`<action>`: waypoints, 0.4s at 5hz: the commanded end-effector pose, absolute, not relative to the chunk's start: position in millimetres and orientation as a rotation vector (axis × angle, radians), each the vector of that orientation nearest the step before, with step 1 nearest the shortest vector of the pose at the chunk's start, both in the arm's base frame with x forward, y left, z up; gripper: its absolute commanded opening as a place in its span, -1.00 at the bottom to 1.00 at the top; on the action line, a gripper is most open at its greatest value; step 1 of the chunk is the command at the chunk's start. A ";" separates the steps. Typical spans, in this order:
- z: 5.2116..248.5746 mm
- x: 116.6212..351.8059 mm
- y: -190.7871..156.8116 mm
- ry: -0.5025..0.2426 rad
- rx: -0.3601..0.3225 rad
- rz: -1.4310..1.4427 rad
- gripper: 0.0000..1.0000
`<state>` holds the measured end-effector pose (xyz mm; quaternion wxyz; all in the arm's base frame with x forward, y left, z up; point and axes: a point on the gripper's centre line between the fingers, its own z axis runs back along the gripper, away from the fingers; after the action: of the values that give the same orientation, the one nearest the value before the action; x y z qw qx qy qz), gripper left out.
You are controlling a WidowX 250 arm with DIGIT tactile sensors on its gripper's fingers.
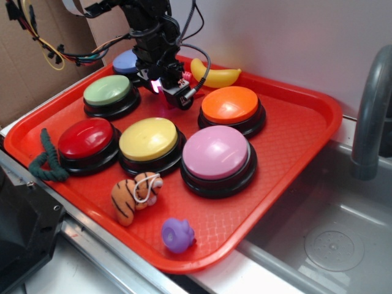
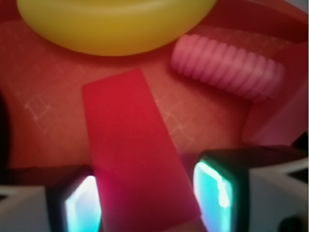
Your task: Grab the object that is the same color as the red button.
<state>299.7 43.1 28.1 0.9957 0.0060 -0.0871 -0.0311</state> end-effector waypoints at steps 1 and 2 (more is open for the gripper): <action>70.1 302.2 47.4 -0.209 0.018 -0.094 -1.00; 96.0 293.6 44.1 -0.159 0.015 -0.093 -1.00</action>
<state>281.5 40.7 71.8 0.9982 -0.0013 -0.0379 -0.0455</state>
